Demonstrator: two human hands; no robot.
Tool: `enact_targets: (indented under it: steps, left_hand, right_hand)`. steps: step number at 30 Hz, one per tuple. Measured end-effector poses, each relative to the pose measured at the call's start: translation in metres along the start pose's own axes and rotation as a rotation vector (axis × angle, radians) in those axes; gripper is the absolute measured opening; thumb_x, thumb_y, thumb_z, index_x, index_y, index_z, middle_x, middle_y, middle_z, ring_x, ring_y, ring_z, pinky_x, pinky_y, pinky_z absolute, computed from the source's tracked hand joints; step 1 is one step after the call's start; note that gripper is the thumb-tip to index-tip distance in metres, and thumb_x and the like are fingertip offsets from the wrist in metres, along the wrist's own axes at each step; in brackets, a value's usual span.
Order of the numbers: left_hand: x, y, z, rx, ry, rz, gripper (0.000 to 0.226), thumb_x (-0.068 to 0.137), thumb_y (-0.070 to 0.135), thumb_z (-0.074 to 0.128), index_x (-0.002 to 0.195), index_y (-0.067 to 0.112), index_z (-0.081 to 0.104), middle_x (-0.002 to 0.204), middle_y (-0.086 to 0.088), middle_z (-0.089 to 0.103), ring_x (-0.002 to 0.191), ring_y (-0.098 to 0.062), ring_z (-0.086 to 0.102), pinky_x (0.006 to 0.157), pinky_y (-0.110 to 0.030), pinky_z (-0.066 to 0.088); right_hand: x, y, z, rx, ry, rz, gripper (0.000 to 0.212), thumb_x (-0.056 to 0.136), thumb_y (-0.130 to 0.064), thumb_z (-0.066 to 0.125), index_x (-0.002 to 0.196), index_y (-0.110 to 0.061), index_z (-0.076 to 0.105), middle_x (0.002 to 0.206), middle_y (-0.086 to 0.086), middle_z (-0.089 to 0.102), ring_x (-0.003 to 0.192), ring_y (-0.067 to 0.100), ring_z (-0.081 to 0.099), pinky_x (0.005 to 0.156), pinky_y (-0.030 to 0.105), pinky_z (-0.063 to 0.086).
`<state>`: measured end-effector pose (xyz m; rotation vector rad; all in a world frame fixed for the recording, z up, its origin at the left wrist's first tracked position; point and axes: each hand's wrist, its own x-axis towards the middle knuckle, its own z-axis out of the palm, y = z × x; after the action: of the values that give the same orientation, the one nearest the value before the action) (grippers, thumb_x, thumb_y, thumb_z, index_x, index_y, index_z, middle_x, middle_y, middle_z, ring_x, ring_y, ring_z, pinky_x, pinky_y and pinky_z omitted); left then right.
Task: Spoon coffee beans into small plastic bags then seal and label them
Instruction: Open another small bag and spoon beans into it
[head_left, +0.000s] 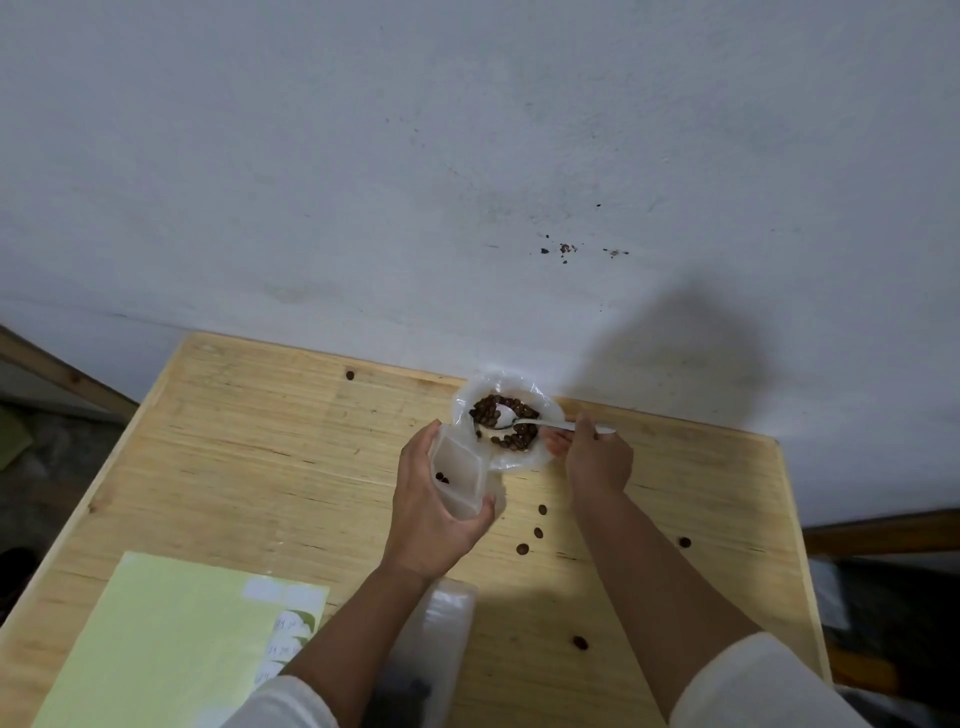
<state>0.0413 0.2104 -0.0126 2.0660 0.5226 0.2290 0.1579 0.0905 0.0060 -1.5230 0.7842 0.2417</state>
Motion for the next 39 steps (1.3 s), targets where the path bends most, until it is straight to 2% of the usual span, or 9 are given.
enact_targets:
  steps: [4, 16, 20, 24, 28, 31, 34, 36, 39]
  left_hand:
    - [0.001, 0.0, 0.0, 0.004, -0.006, 0.002, 0.099, 0.064, 0.028, 0.083, 0.143, 0.015, 0.025, 0.138, 0.005, 0.03, 0.122, 0.002, 0.028, 0.103, -0.017, 0.028]
    - [0.001, 0.005, 0.0, -0.024, -0.012, -0.003, 0.102, 0.063, 0.032, 0.083, 0.144, 0.014, 0.023, 0.138, 0.005, 0.029, 0.121, 0.003, 0.027, 0.102, -0.011, 0.024]
    - [0.001, 0.006, 0.001, -0.033, -0.018, 0.0, 0.102, 0.064, 0.033, 0.083, 0.144, 0.014, 0.022, 0.139, 0.004, 0.029, 0.121, 0.003, 0.027, 0.099, -0.007, 0.023]
    - [0.003, 0.007, 0.004, -0.032, -0.02, 0.0, 0.102, 0.065, 0.038, 0.081, 0.144, 0.015, 0.022, 0.14, 0.002, 0.03, 0.121, 0.002, 0.027, 0.089, 0.01, 0.017]
    - [0.003, 0.009, 0.004, -0.04, -0.01, 0.0, 0.101, 0.065, 0.034, 0.082, 0.144, 0.013, 0.023, 0.14, 0.0, 0.031, 0.12, 0.001, 0.028, 0.087, 0.01, 0.018]
    - [0.002, 0.007, 0.003, -0.047, -0.011, -0.004, 0.102, 0.064, 0.031, 0.083, 0.144, 0.012, 0.023, 0.141, -0.002, 0.03, 0.121, 0.001, 0.028, 0.087, 0.011, 0.018]
    - [0.001, 0.006, 0.003, -0.038, -0.012, -0.005, 0.103, 0.064, 0.032, 0.084, 0.144, 0.012, 0.022, 0.142, -0.001, 0.029, 0.121, 0.002, 0.026, 0.087, 0.011, 0.016]
    - [0.001, 0.006, 0.003, -0.027, -0.015, -0.001, 0.103, 0.064, 0.032, 0.084, 0.144, 0.012, 0.022, 0.142, -0.001, 0.029, 0.121, 0.004, 0.024, 0.088, 0.011, 0.014]
    - [0.002, 0.006, 0.002, -0.015, -0.03, 0.001, 0.103, 0.064, 0.032, 0.083, 0.145, 0.012, 0.022, 0.142, -0.001, 0.029, 0.12, 0.005, 0.023, 0.088, 0.011, 0.014]
  right_hand:
    - [0.001, 0.002, -0.007, 0.253, -0.101, 0.108, 0.022, 0.095, -0.015, 0.052, 0.08, -0.001, 0.059, 0.072, 0.016, 0.067, 0.053, 0.013, 0.068, 0.056, 0.021, 0.058]
    - [-0.02, -0.028, -0.049, 0.212, -0.166, -0.024, 0.019, 0.098, -0.015, 0.047, 0.084, -0.006, 0.057, 0.076, 0.013, 0.068, 0.055, 0.015, 0.069, 0.046, 0.019, 0.053]
    - [-0.041, -0.038, -0.052, 0.105, -0.285, -0.148, 0.023, 0.098, -0.017, 0.047, 0.086, -0.006, 0.063, 0.07, 0.009, 0.071, 0.057, 0.015, 0.069, 0.047, 0.019, 0.052]
    - [-0.062, -0.04, -0.049, -0.148, -0.349, -0.45, 0.024, 0.097, -0.017, 0.047, 0.089, -0.005, 0.065, 0.073, 0.01, 0.072, 0.064, 0.018, 0.071, 0.05, 0.02, 0.053]
    - [-0.066, -0.04, -0.048, -0.116, -0.241, -0.585, 0.024, 0.098, -0.015, 0.045, 0.084, -0.011, 0.064, 0.069, 0.006, 0.07, 0.063, 0.016, 0.071, 0.051, 0.021, 0.053]
    - [-0.05, -0.036, -0.046, -0.125, -0.026, -0.471, 0.029, 0.097, -0.018, 0.044, 0.074, -0.013, 0.062, 0.056, 0.0, 0.068, 0.057, 0.018, 0.07, 0.058, 0.034, 0.057]
    - [-0.026, -0.023, -0.04, -0.286, 0.084, -0.342, 0.033, 0.095, -0.017, 0.04, 0.071, -0.006, 0.06, 0.053, 0.002, 0.066, 0.055, 0.022, 0.068, 0.07, 0.044, 0.058]
    - [-0.012, -0.014, -0.032, -0.338, 0.103, -0.288, 0.035, 0.093, -0.015, 0.038, 0.068, -0.005, 0.059, 0.042, -0.002, 0.061, 0.056, 0.024, 0.068, 0.074, 0.046, 0.057]
    - [0.007, -0.01, -0.019, -0.327, 0.148, -0.171, 0.034, 0.092, -0.017, 0.035, 0.076, 0.001, 0.06, 0.032, -0.011, 0.054, 0.066, 0.027, 0.069, 0.078, 0.044, 0.056]
